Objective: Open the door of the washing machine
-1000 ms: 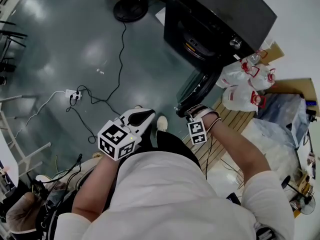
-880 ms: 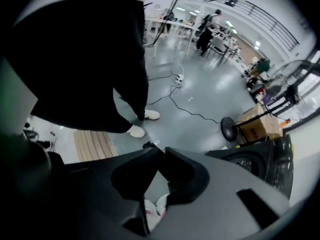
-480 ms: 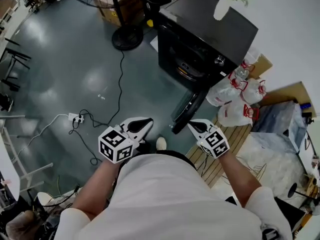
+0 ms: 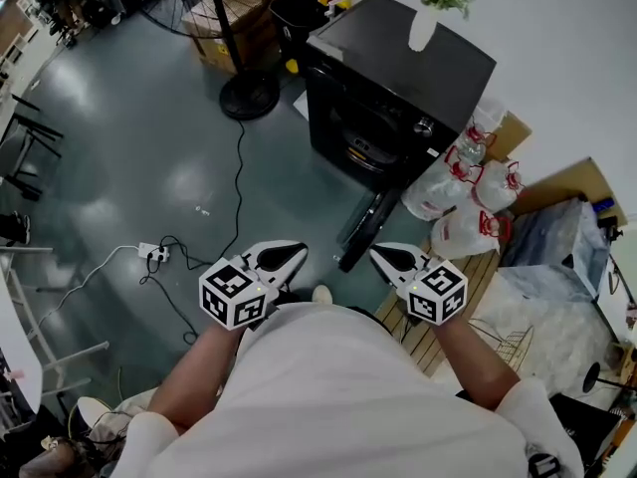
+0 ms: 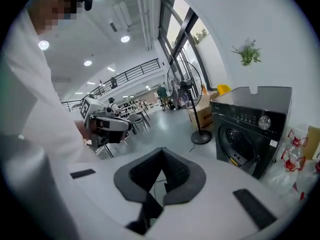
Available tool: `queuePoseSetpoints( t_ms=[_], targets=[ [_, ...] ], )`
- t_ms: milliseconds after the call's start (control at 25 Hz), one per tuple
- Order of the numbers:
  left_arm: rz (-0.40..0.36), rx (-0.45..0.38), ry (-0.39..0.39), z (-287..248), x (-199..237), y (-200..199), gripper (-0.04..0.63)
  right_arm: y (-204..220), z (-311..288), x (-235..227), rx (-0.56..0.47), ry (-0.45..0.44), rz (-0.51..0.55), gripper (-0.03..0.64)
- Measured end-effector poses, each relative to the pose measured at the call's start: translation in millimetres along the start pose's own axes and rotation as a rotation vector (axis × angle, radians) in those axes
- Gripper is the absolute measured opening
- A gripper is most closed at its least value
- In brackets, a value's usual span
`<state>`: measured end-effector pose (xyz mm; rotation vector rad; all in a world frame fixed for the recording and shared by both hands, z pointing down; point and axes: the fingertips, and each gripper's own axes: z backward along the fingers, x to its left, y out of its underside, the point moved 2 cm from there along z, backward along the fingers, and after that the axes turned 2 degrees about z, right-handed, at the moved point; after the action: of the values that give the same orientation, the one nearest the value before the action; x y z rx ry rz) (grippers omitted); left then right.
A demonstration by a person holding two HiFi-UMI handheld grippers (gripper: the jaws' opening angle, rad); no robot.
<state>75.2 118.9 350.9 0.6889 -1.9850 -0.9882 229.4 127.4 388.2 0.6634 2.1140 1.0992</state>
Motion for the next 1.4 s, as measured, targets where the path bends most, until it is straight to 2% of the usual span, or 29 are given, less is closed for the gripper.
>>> queuePoseSetpoints(
  t_ms=[760, 1400],
  targets=[
    [0.013, -0.012, 0.0, -2.8, -3.2, 6.1, 0.018, -2.0, -1.4, 9.5, -0.009, -0.015, -0.01, 0.008],
    [-0.013, -0.025, -0.031, 5.3, -2.9, -0.8, 0.018, -11.6, -12.4, 19.7, -0.018, -0.035, 0.055, 0.006]
  ],
)
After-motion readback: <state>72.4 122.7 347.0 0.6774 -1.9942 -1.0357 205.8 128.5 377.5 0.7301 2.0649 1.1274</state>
